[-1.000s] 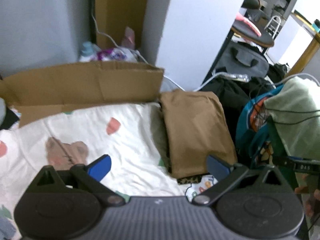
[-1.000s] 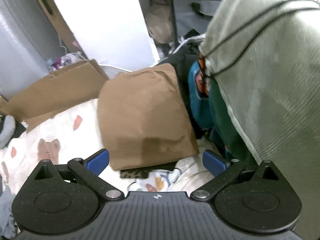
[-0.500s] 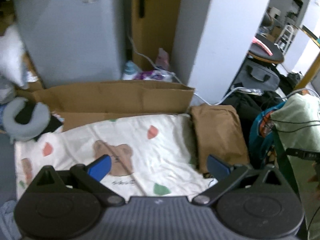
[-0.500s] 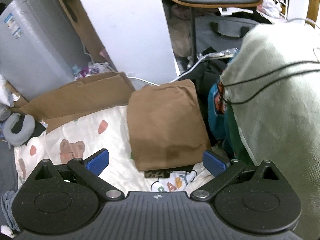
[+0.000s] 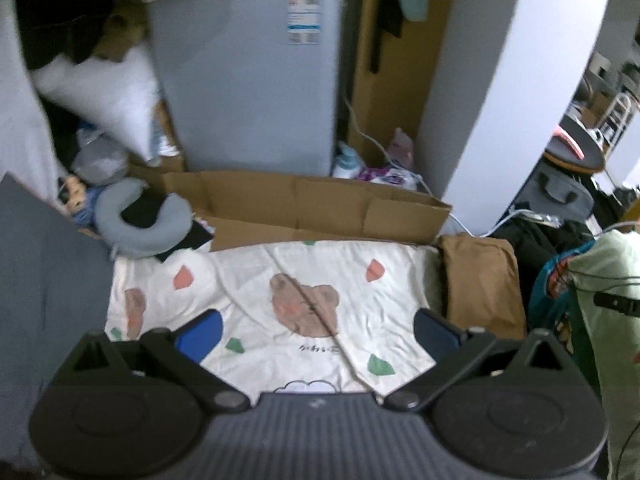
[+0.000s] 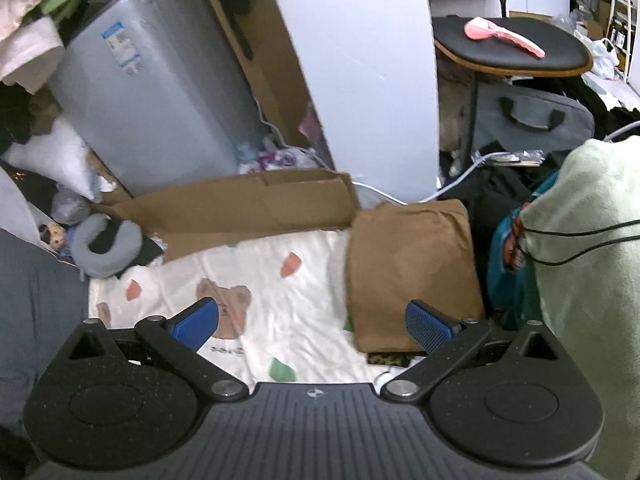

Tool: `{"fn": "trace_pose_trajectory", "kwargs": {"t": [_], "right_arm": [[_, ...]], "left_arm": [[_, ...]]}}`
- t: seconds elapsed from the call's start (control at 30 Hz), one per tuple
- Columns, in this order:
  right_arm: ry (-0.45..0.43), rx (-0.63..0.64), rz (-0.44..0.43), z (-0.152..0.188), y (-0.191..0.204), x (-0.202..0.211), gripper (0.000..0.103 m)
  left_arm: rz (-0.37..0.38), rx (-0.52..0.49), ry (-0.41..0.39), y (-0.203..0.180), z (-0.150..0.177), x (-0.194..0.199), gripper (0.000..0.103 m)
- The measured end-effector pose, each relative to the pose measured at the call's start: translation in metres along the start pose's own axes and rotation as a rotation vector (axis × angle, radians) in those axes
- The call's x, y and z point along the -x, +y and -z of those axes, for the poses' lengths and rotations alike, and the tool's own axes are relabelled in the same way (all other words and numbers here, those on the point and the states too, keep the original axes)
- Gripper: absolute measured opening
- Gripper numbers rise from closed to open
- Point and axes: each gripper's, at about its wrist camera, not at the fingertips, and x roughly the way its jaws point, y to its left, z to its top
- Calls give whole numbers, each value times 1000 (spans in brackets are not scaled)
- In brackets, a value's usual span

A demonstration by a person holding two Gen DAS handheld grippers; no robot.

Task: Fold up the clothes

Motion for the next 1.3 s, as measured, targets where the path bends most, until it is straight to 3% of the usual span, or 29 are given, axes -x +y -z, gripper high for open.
{"fn": "trace_pose_trajectory", "kwargs": {"t": [0.37, 0.53, 0.7, 0.8, 1.03, 1.3], "right_arm": [[31, 102, -60, 25, 69, 8, 102], [52, 141, -59, 42, 95, 8, 102], [73, 172, -50, 58, 114, 8, 102], [84, 197, -60, 66, 127, 5, 102], [101, 226, -93, 86, 149, -6, 102], [78, 275, -51, 106, 169, -14, 102]], "left_arm": [[-84, 65, -34, 67, 41, 47, 103], [-72, 113, -49, 83, 65, 58, 103], [-96, 148, -55, 89, 88, 55, 103], [-72, 160, -57, 87, 100, 52, 103], [-134, 181, -76, 81, 134, 33, 103], [-110, 293, -102, 79, 157, 11, 103]]}}
